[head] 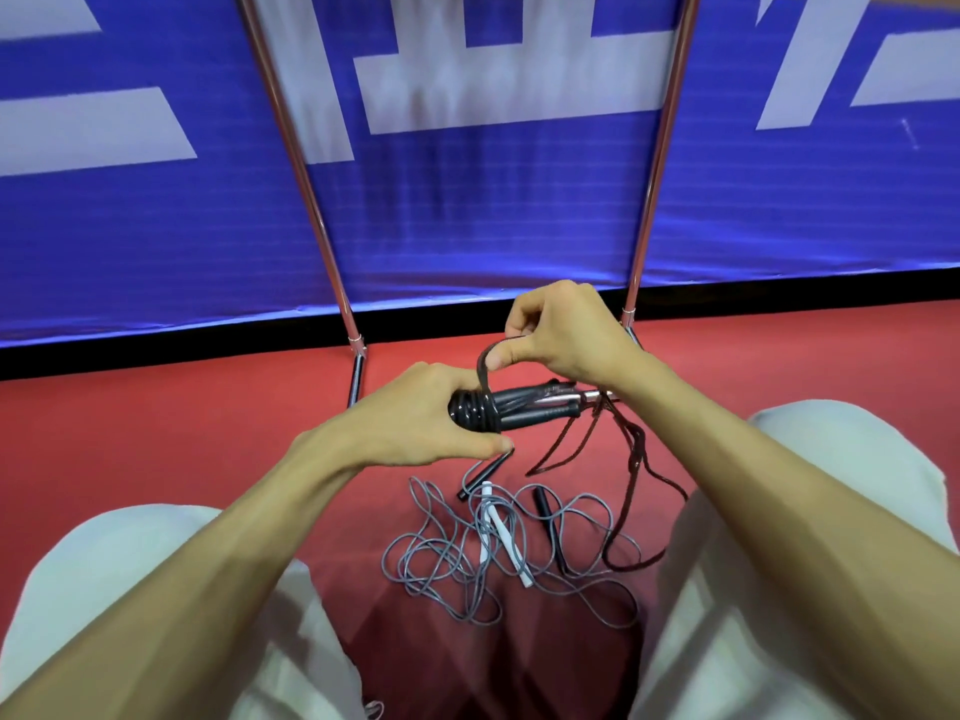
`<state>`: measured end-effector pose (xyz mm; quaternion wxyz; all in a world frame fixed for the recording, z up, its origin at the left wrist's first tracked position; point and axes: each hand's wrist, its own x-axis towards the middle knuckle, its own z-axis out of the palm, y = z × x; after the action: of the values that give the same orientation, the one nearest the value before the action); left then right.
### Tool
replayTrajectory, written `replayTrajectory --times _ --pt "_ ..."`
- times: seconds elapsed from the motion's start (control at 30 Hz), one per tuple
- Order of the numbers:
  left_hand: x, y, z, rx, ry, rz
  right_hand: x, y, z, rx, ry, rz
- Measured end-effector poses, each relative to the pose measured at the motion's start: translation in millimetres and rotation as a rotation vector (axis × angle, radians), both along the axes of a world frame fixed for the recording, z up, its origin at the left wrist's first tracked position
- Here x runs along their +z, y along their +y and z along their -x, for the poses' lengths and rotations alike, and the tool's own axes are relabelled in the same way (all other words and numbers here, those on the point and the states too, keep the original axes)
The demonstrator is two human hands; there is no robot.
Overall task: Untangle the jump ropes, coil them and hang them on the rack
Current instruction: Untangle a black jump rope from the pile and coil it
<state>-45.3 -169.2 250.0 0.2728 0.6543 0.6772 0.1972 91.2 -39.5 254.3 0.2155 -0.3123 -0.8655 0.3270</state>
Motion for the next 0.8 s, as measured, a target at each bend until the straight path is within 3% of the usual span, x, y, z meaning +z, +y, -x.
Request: replayTrajectory --times 0.23,0.3,0.47,0.63,0.8 --pt "19 -7 8 0.031 -0.395 -0.106 -3 9 -3 0.183 0.074 0.665" --pt "20 -6 9 0.074 -0.413 -0.148 -6 2 2 0.216 0.084 0.628" --pt "15 -2 22 0.273 -0.338 -0.206 -7 -9 10 0.252 0.010 0.302" --pt "11 0 24 0.221 -0.195 -0.272 -3 -16 4 0.325 -0.221 0.197" --pt "5 8 25 0.271 -0.117 -0.278 -2 -20 -2 0.361 -0.576 0.100"
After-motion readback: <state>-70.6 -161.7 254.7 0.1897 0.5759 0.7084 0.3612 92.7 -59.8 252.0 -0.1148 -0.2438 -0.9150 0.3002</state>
